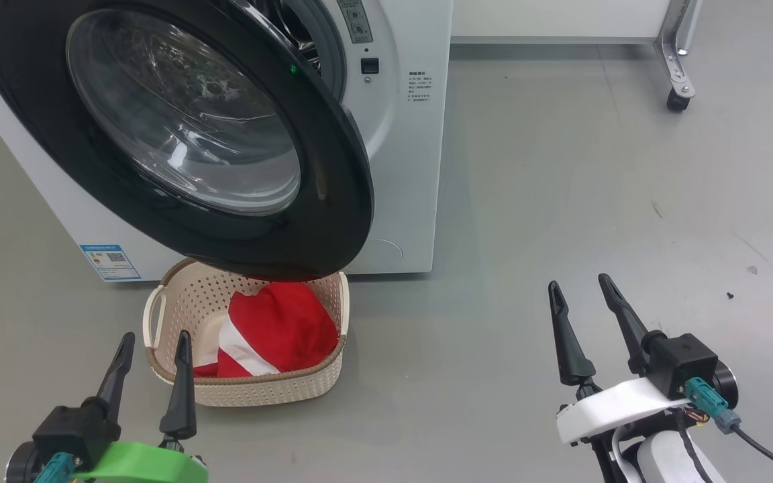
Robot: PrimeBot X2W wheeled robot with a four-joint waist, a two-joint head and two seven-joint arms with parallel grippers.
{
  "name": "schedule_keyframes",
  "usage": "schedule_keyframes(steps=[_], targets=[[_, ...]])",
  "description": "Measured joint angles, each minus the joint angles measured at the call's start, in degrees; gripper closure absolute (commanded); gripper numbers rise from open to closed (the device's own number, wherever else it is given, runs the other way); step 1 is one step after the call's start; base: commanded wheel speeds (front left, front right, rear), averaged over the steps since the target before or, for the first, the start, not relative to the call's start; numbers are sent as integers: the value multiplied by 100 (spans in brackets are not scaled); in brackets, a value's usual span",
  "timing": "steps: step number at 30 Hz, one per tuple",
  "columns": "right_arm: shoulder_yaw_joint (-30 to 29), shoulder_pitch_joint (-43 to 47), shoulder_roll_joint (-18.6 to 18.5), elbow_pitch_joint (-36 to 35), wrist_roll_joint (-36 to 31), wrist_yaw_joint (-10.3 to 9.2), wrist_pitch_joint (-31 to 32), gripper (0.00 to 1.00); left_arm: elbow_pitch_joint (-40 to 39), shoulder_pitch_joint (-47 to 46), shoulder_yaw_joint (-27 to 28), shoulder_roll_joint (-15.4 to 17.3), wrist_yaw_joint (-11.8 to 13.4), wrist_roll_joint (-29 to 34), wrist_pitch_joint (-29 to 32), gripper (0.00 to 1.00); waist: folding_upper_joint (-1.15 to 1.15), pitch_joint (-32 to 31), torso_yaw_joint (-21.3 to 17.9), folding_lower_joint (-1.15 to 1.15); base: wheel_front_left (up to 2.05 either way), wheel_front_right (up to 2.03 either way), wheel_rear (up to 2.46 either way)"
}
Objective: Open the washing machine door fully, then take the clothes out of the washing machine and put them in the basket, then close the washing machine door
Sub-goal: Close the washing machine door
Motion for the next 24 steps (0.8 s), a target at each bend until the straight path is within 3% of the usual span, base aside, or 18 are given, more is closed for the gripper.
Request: schedule_keyframes(steps=[24], targets=[[-23,7,15,2,-21,41,0,0,-1,162,141,-179,-157,282,0,0,0,-24,48,0,0,0,0]])
